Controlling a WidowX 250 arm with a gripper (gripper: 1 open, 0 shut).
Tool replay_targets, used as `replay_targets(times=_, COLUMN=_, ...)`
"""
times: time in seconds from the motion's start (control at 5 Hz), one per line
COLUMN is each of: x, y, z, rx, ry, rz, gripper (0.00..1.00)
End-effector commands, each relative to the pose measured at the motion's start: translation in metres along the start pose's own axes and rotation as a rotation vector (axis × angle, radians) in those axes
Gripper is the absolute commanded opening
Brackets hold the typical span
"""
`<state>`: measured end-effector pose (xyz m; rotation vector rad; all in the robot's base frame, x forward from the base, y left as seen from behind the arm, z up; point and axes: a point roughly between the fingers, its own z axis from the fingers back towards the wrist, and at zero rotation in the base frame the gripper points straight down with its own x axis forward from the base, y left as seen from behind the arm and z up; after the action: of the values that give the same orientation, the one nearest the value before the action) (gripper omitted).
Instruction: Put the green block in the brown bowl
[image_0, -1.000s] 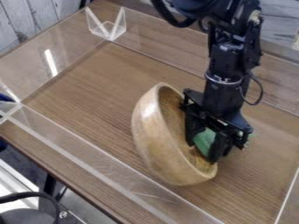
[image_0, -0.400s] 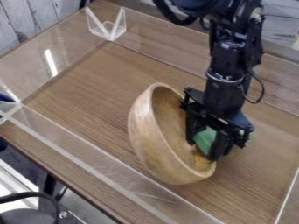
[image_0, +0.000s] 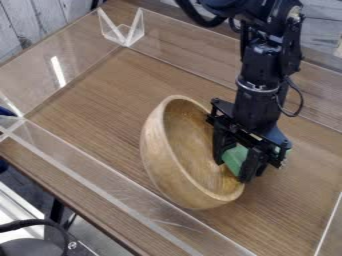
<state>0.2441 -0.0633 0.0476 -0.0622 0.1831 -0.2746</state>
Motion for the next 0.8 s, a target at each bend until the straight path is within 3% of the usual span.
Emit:
replay_targets(times=0.0, x=0.0104, y=-0.0024, z=0.0256, rx=0.007, ry=-0.096, rz=-0.015, gripper=0.00)
replay_targets(times=0.6, x=0.0115, y=-0.0038, z=0.0318, rx=0.006, ry=-0.111, rz=-0.025, gripper=0.00)
